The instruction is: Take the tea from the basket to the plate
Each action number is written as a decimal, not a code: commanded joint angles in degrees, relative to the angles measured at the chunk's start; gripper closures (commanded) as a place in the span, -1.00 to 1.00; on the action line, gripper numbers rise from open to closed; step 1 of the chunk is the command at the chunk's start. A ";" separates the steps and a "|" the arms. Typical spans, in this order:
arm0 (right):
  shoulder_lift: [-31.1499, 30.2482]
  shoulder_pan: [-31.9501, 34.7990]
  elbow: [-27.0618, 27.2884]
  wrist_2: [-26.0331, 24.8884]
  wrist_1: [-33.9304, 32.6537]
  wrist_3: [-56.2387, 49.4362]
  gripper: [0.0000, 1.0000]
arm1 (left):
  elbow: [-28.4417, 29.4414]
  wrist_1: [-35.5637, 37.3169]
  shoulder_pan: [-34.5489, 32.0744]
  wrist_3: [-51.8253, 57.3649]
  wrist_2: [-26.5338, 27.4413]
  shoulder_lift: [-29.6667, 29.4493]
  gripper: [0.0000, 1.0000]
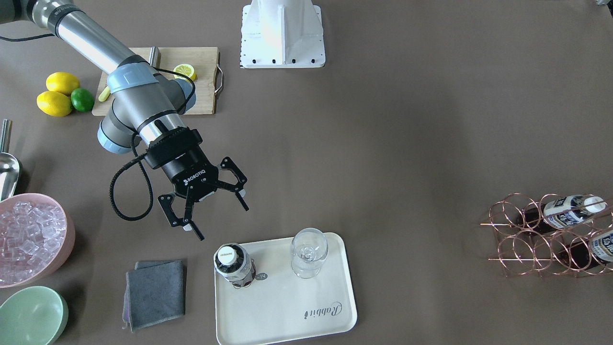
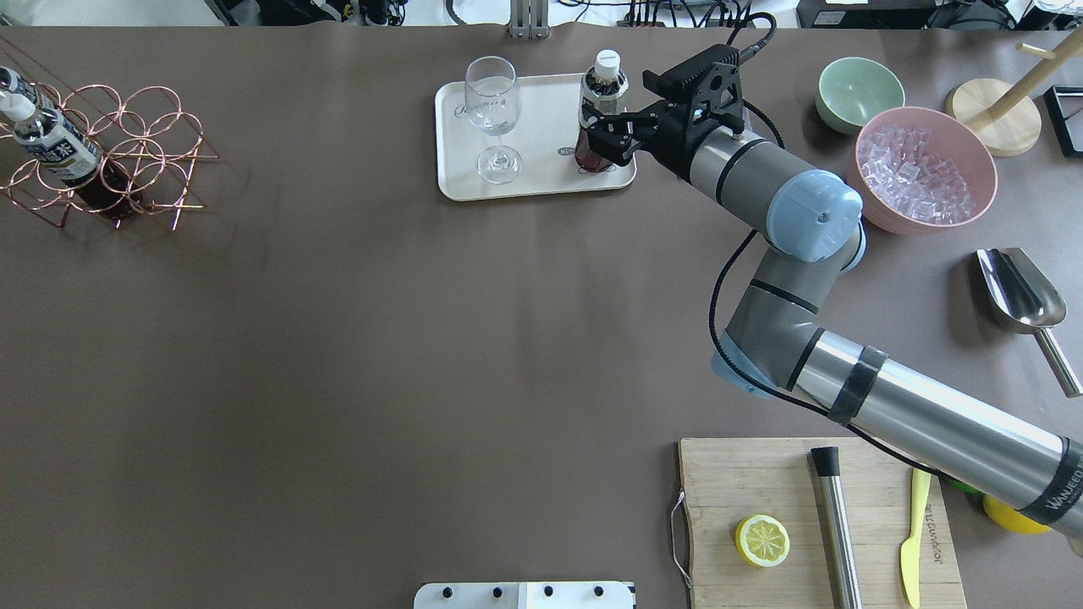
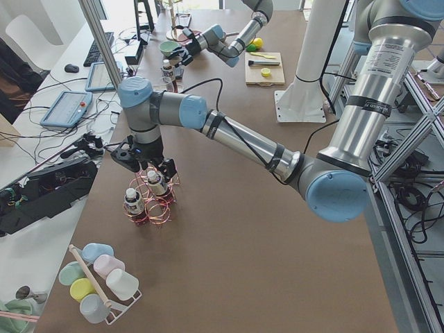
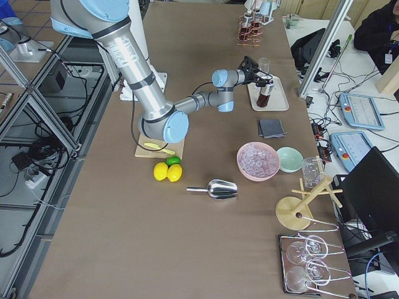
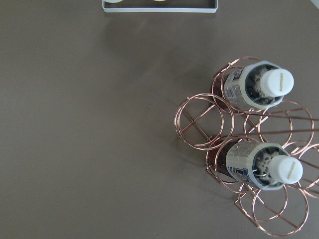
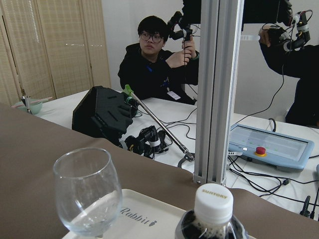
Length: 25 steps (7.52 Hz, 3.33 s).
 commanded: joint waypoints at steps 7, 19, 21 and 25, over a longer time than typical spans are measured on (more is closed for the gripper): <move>-20.14 19.89 29.40 46.59 -51.11 2.22 -1.00 | -1.80 0.40 1.17 61.21 -0.77 10.22 -0.96; -38.26 49.29 18.24 51.23 -87.37 -35.31 -1.00 | 5.42 -8.57 1.44 63.67 2.49 11.44 -0.96; -38.00 49.38 16.57 53.14 -87.28 -34.43 -1.00 | 5.33 -8.57 1.44 63.67 2.49 11.44 -0.96; -38.26 49.38 9.92 53.94 -73.80 -33.38 -1.00 | 5.24 -8.57 1.44 63.67 2.40 11.52 -0.96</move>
